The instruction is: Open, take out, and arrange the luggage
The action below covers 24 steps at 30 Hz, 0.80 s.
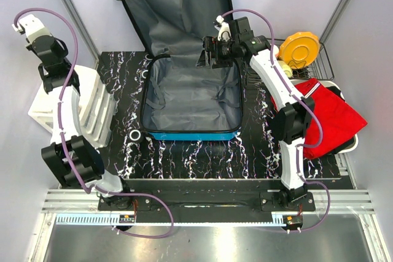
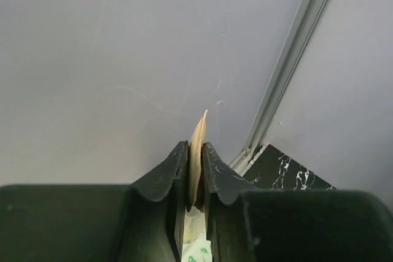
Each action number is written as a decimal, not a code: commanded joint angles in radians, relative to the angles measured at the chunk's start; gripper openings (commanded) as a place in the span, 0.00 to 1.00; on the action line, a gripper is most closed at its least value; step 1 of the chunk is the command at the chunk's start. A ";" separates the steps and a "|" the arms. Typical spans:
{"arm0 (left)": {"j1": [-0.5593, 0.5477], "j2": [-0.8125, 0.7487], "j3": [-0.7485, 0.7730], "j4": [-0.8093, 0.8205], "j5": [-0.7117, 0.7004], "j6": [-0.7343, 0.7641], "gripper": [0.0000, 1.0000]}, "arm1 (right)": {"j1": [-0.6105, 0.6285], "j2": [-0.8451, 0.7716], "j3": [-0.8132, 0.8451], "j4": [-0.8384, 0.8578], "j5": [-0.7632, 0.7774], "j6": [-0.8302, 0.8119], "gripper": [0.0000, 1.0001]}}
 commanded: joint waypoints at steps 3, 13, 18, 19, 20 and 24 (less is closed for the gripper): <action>-0.008 -0.069 -0.094 0.172 -0.062 0.012 0.13 | 0.002 0.002 0.045 0.010 -0.030 0.006 0.98; -0.016 -0.096 -0.131 0.255 -0.124 0.072 0.10 | 0.004 -0.001 0.035 0.012 -0.038 0.008 0.99; -0.027 -0.090 -0.137 0.261 -0.133 0.108 0.12 | 0.002 0.004 0.043 0.010 -0.040 0.017 0.98; -0.027 -0.090 -0.136 0.257 -0.135 0.103 0.14 | 0.004 0.004 0.041 0.012 -0.043 0.017 0.98; -0.028 -0.087 -0.134 0.248 -0.136 0.098 0.14 | 0.004 0.004 0.041 0.012 -0.043 0.018 0.98; -0.028 -0.075 -0.114 0.189 -0.158 0.083 0.20 | 0.002 0.001 0.037 0.010 -0.040 0.018 0.98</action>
